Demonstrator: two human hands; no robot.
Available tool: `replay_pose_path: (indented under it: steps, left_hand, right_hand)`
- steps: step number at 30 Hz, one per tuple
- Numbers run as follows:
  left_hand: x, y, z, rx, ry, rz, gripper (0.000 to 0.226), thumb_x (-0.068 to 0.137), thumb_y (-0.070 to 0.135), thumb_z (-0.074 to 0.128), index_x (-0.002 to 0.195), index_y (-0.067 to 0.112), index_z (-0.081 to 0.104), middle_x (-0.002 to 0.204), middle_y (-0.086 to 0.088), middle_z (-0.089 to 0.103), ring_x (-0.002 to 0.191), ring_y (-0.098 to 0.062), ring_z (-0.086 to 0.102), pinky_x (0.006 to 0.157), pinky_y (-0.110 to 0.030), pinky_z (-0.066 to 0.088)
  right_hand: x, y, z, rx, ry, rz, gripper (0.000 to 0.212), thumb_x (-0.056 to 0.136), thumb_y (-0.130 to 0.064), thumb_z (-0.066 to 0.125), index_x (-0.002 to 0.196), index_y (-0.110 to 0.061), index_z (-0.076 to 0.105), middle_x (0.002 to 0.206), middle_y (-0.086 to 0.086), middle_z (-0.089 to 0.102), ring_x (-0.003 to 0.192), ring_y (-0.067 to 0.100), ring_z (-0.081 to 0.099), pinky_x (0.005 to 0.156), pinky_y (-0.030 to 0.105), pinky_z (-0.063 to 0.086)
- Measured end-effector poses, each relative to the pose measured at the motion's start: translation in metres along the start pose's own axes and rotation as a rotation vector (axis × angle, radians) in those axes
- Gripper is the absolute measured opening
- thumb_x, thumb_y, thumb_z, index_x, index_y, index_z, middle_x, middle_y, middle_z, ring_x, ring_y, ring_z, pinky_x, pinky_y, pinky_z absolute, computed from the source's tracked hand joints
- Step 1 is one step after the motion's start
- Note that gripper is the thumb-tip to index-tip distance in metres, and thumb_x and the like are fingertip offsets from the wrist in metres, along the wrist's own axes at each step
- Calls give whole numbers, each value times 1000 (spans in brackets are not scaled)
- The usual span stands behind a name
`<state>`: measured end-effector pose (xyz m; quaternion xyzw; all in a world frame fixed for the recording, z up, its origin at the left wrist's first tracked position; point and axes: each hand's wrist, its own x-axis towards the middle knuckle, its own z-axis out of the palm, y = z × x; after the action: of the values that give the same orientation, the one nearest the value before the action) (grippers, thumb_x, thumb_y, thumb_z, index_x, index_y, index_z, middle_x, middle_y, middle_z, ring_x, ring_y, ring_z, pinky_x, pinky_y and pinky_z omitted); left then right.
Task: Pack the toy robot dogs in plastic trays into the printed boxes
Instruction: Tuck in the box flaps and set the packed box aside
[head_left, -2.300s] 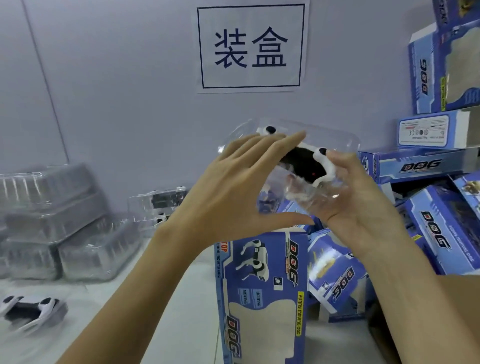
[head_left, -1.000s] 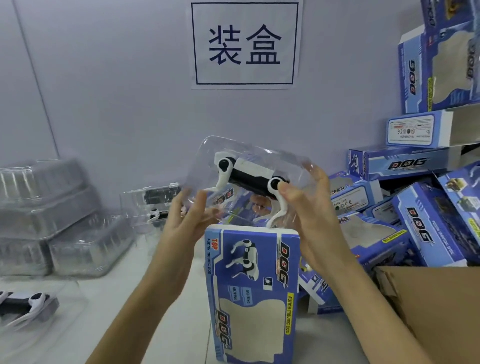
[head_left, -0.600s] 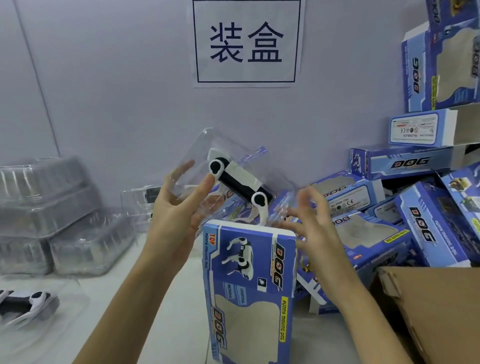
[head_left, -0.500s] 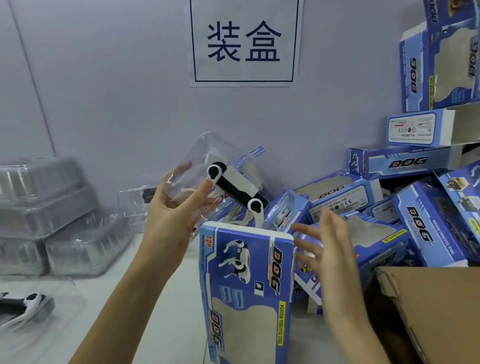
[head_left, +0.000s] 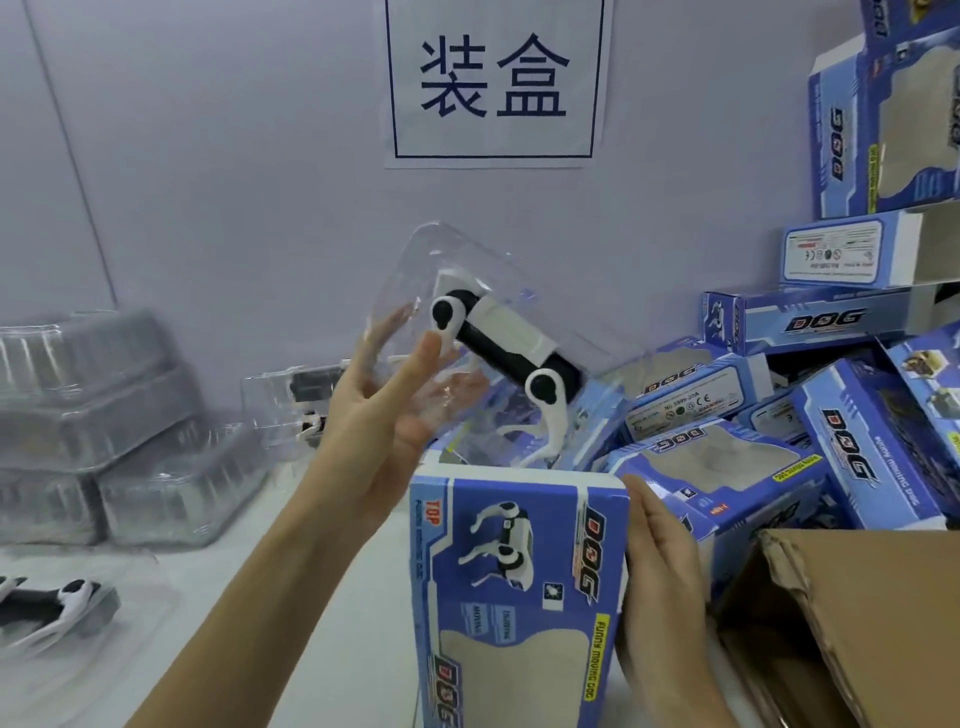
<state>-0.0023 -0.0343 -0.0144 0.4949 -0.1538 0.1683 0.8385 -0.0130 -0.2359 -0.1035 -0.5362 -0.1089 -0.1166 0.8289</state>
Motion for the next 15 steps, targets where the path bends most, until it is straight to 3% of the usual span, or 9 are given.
replay_pose_path:
  steps: [4, 6, 8, 10, 13, 15]
  left_hand:
    - [-3, -3, -3, 144, -138, -140, 63, 83, 36, 87, 139, 33, 60, 132, -20, 70, 119, -43, 69, 87, -50, 62]
    - [-5, 0, -11, 206, -189, -180, 58, 86, 33, 81, 139, 33, 59, 132, -24, 69, 117, -42, 70, 80, -45, 63]
    - [-4, 9, -18, 233, -207, -192, 61, 84, 31, 83, 140, 31, 59, 130, -30, 67, 111, -42, 72, 78, -43, 63]
    - [-2, 20, -23, 301, -236, -164, 70, 80, 34, 90, 141, 28, 57, 127, -32, 67, 109, -43, 71, 85, -52, 62]
    - [3, 36, -26, 451, -286, -103, 73, 80, 25, 89, 144, 26, 54, 131, -39, 58, 109, -45, 68, 97, -76, 48]
    - [5, 45, -25, 551, -349, -85, 71, 81, 23, 86, 144, 28, 54, 126, -32, 62, 104, -39, 70, 94, -77, 50]
  right_hand:
    - [-4, 1, 2, 83, 28, -3, 32, 90, -51, 52, 80, -21, 58, 62, -10, 65, 54, 7, 63, 48, 21, 50]
    - [-4, 4, 0, 57, 70, 3, 32, 92, -53, 50, 87, -22, 54, 66, -8, 66, 60, 10, 65, 51, 23, 53]
    - [-4, 6, -1, 18, 97, -16, 39, 93, -56, 47, 82, -20, 55, 70, -1, 62, 65, 12, 62, 52, 24, 51]
    - [-4, 6, 1, 21, 106, -65, 40, 95, -56, 44, 69, -27, 51, 73, 0, 55, 69, 9, 59, 55, 21, 50]
    - [-5, 5, 3, 27, 101, -85, 35, 94, -56, 43, 67, -34, 50, 76, -6, 56, 75, 5, 58, 67, 25, 50]
    - [-5, 5, 5, 51, 73, -78, 35, 92, -56, 45, 66, -35, 51, 79, -8, 61, 78, 3, 62, 63, 18, 53]
